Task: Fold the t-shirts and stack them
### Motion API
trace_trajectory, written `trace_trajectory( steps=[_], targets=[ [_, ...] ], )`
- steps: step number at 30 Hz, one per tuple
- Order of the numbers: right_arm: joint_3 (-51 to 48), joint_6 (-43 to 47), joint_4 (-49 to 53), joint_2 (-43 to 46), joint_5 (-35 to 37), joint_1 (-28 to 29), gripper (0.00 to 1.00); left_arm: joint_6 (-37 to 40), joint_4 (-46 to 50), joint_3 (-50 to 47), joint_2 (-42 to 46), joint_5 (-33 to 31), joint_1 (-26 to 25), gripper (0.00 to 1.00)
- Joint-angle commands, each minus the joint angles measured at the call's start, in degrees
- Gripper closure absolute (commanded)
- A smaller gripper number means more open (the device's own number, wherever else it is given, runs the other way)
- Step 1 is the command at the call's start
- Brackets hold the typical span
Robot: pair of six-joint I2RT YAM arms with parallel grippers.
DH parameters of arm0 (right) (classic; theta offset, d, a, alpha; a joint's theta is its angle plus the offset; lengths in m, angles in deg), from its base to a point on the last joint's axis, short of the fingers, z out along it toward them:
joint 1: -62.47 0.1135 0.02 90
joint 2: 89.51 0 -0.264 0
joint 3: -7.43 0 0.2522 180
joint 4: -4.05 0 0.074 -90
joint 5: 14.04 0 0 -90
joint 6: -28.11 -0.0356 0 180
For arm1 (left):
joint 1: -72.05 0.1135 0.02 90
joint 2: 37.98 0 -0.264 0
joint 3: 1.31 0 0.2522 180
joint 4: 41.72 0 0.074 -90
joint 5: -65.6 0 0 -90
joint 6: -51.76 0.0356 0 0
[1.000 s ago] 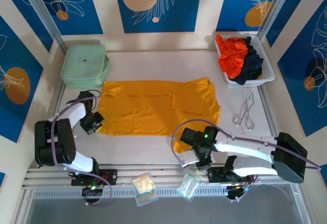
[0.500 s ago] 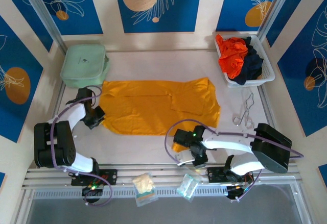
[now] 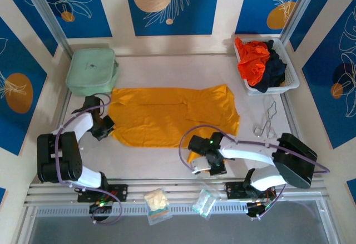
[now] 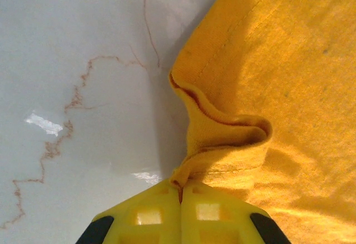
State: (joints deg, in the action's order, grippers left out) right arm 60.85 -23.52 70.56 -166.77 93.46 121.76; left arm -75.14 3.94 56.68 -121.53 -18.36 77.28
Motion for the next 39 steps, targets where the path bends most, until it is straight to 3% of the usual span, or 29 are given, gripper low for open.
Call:
trace_trajectory(
  steps=[1,8,14,25,39],
  targets=[
    [1.79,1.76,2.32,5.72,2.77,-1.71,1.0,1.48,0.84,0.41,1.68,1.33,-0.21,1.0],
    [6.03,6.59,1.29,15.8,6.14,-8.46,1.0,1.6,3.6,1.29,3.43,0.73,-0.23,1.0],
    [10.61,12.72,-5.36,15.35,8.3,-16.59,1.0,2.33,6.94,5.52,3.7,0.64,-0.2,1.0],
    [20.26,21.75,-13.99,6.21,4.12,-30.63,1.0,2.84,10.69,13.83,0.1,-3.64,-0.14,1.0],
    [29.98,25.6,-20.28,-8.18,-3.5,-39.01,1.0,3.33,10.92,23.45,-12.09,-5.95,-0.17,1.0]
  ],
)
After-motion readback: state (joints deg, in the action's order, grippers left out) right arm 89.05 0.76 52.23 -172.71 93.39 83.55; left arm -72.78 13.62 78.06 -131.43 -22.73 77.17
